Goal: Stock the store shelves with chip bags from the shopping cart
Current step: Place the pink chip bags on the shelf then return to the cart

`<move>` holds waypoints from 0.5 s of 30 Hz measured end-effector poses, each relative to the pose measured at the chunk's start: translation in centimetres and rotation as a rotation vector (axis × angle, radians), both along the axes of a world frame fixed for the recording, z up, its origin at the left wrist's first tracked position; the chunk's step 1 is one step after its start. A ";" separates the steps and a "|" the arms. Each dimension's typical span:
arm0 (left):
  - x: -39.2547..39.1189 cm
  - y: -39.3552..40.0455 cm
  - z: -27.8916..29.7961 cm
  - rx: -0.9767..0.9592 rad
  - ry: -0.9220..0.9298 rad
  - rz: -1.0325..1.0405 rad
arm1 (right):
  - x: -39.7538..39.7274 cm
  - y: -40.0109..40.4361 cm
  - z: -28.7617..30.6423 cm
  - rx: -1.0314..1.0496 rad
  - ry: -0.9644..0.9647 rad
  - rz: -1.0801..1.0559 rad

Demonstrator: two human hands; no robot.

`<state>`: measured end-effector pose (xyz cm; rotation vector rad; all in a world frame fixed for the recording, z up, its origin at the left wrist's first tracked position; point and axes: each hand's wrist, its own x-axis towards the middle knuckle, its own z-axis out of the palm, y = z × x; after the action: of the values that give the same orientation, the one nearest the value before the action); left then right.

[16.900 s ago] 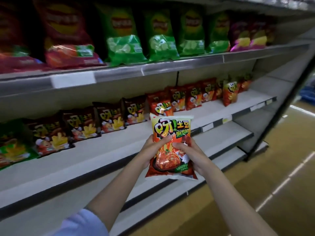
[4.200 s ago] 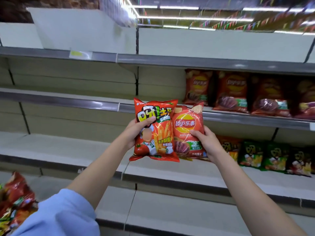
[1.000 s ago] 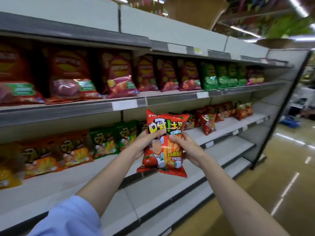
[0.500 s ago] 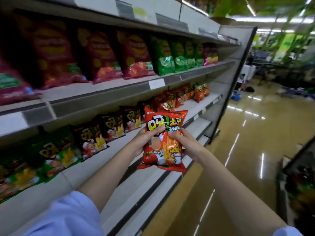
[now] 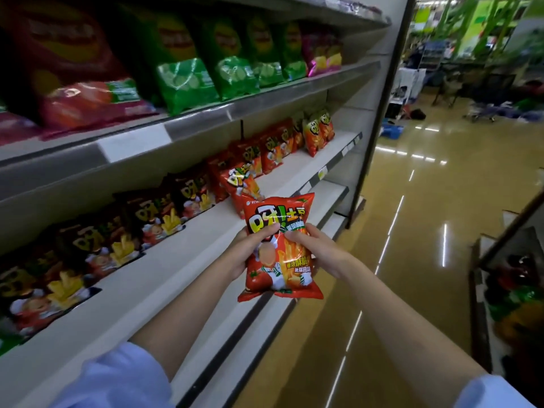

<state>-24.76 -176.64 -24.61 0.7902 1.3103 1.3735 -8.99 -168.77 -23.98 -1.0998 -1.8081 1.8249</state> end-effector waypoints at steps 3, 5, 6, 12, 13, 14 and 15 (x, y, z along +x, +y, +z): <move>1.4 5.1 0.0 0.019 -0.022 0.052 | 0.9 5.4 1.0 0.026 -0.010 0.051; 2.4 8.3 -0.1 0.022 -0.059 0.094 | 1.6 8.7 1.8 0.048 -0.027 0.075; 2.9 9.8 -0.1 0.023 -0.075 0.111 | 1.9 10.4 2.1 0.048 -0.026 0.086; 3.8 16.4 0.4 0.041 -0.069 0.174 | 2.4 18.2 1.8 0.014 -0.001 0.174; 3.6 17.0 0.4 0.041 -0.074 0.189 | 2.0 19.0 1.4 0.015 -0.002 0.180; 3.2 17.7 0.1 0.039 -0.078 0.210 | 1.5 19.9 1.1 0.015 -0.005 0.189; 2.9 18.4 -0.1 0.036 -0.076 0.242 | 1.0 20.8 0.8 0.015 -0.004 0.200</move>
<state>-21.85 -158.21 -24.71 0.6112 1.3575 1.6059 -8.03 -147.98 -23.23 -0.9469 -1.9933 1.9164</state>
